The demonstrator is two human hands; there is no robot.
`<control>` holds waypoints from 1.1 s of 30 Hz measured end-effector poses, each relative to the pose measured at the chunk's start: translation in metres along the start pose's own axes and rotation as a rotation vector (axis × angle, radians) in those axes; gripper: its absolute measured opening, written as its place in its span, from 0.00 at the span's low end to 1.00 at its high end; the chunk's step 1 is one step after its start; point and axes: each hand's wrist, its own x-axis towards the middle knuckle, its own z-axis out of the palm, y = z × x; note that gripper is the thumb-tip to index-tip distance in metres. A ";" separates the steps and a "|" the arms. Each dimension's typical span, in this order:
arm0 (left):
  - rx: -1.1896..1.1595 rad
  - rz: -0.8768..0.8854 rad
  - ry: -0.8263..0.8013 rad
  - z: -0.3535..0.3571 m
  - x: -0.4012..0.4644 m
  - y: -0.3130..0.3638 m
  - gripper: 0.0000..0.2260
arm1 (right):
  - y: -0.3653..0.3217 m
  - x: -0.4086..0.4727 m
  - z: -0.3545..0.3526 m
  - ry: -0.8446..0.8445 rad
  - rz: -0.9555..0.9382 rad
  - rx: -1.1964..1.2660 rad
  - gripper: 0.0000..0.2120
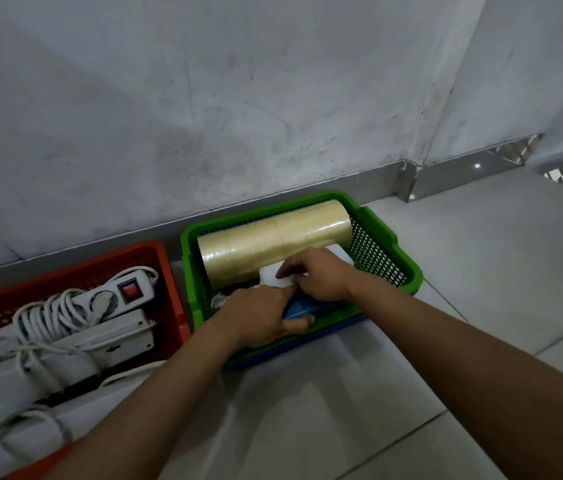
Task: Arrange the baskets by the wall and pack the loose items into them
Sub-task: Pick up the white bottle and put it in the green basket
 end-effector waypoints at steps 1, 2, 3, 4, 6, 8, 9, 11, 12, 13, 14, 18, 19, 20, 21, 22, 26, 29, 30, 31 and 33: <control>-0.001 0.020 0.066 0.003 -0.003 0.001 0.21 | 0.000 -0.006 0.002 0.118 0.027 -0.036 0.14; -0.015 0.039 0.108 0.005 -0.006 0.001 0.21 | 0.002 -0.012 0.004 0.275 0.104 -0.109 0.15; -0.027 0.052 0.129 0.009 -0.008 0.001 0.24 | 0.007 -0.017 0.004 0.397 0.228 -0.190 0.17; -0.031 0.055 0.139 0.012 -0.011 0.001 0.26 | 0.013 -0.024 0.004 0.438 0.357 -0.226 0.19; -0.008 0.052 0.171 0.018 -0.016 0.002 0.29 | 0.023 -0.032 0.002 0.340 0.462 -0.127 0.21; 0.049 0.025 0.218 0.025 -0.019 0.003 0.32 | 0.026 -0.032 0.001 0.190 0.357 -0.004 0.21; 0.065 -0.008 0.241 0.026 -0.020 0.003 0.33 | 0.025 -0.031 0.001 0.142 0.291 0.025 0.20; 0.087 -0.084 0.277 0.027 -0.022 0.003 0.33 | 0.020 -0.032 0.004 0.118 0.219 0.040 0.21; 0.102 -0.109 0.289 0.027 -0.024 0.004 0.33 | 0.019 -0.033 0.006 0.147 0.211 0.027 0.21; 0.117 -0.124 0.293 0.028 -0.025 0.005 0.34 | 0.017 -0.035 0.009 0.196 0.215 0.010 0.21; 0.123 -0.139 0.288 0.028 -0.027 0.007 0.35 | 0.015 -0.038 0.011 0.249 0.226 -0.006 0.22; 0.097 -0.178 0.291 0.018 -0.034 0.025 0.43 | 0.007 -0.061 0.006 0.315 0.233 -0.017 0.24; 0.083 -0.165 0.292 0.013 -0.033 0.033 0.43 | 0.004 -0.071 0.001 0.321 0.234 -0.009 0.25; 0.058 -0.145 0.298 0.007 -0.032 0.043 0.43 | 0.002 -0.081 -0.005 0.337 0.236 -0.005 0.25; 0.022 -0.118 0.316 -0.001 -0.030 0.056 0.41 | 0.000 -0.094 -0.014 0.369 0.245 -0.013 0.25; -0.019 -0.092 0.332 -0.010 -0.028 0.071 0.38 | -0.002 -0.107 -0.024 0.405 0.257 -0.036 0.24; -0.197 0.059 0.334 -0.045 -0.016 0.145 0.30 | -0.015 -0.169 -0.079 0.487 0.337 -0.214 0.25; -0.473 0.220 0.286 -0.065 -0.012 0.216 0.22 | -0.018 -0.229 -0.120 0.549 0.406 -0.415 0.28; -0.553 0.276 0.268 -0.069 -0.012 0.241 0.19 | -0.017 -0.252 -0.131 0.567 0.441 -0.483 0.28; -0.620 0.326 0.235 -0.072 -0.014 0.266 0.19 | -0.013 -0.276 -0.139 0.585 0.482 -0.540 0.28; -0.744 0.418 0.128 -0.074 -0.019 0.308 0.21 | -0.004 -0.322 -0.152 0.620 0.569 -0.617 0.27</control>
